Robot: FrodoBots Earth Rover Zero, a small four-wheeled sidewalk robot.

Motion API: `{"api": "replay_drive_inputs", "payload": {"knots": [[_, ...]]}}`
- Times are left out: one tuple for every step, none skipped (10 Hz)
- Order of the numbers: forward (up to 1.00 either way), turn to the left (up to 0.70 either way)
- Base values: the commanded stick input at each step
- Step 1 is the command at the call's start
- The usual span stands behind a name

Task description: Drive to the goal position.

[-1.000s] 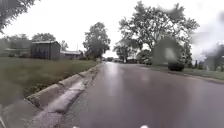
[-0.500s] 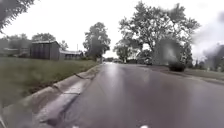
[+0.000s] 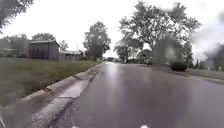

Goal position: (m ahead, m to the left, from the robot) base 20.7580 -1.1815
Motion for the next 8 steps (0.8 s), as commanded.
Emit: {"api": "replay_drive_inputs", "payload": {"knots": [[0.50, 0.00], [0.50, 0.00], [0.50, 0.00], [0.50, 0.00], [0.50, 0.00], [0.50, 0.00], [0.50, 0.00], [0.50, 0.00]]}}
